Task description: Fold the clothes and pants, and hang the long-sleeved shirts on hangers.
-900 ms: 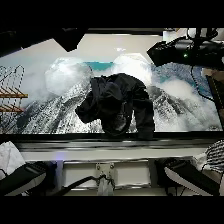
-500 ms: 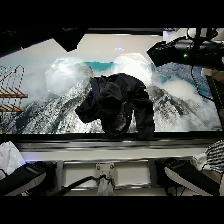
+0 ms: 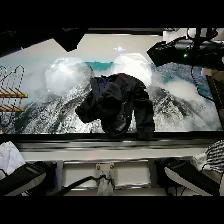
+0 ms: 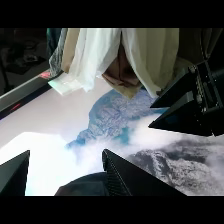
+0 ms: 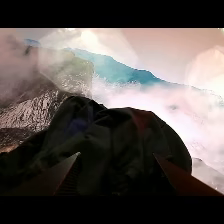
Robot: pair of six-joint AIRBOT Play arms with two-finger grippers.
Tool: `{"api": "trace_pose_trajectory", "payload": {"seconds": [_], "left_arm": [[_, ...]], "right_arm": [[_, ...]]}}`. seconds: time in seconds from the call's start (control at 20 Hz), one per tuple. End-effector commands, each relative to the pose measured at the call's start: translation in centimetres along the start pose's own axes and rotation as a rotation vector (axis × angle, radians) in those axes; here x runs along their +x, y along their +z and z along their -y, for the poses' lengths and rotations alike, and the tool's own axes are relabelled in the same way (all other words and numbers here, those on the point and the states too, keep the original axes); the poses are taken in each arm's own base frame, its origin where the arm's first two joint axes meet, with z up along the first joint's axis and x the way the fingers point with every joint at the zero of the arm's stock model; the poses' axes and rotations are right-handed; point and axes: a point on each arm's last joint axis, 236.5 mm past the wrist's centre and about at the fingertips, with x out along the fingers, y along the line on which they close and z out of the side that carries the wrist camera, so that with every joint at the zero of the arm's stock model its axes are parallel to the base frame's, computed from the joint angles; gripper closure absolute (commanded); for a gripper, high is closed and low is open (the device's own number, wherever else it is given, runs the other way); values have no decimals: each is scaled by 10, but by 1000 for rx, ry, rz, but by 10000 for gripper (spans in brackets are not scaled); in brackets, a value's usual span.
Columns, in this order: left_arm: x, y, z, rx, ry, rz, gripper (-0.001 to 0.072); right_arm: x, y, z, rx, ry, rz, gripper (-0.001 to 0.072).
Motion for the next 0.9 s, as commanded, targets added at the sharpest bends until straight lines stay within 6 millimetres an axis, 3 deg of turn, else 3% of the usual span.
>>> {"api": "trace_pose_trajectory", "payload": {"seconds": [0.0,0.25,0.4,0.5,0.6,0.75,0.85], "left_arm": [[-1,1,0,0,2,2,192],[-1,1,0,0,2,2,192],[1,0,2,-10,-9,3,192],[4,-17,9,-13,-44,-64,192],[8,-60,24,-26,-122,-224,192],[17,-165,43,-85,-250,-552,192],[30,-223,46,-155,-271,-669,195]], "right_arm": [[0,1,0,-1,0,3,199],[0,9,1,0,-4,38,199],[-4,46,6,0,-25,198,199],[-8,61,7,4,-32,261,199],[-7,59,2,18,-8,253,199],[-7,57,0,22,3,244,196],[-7,58,-1,24,5,250,196]]}}
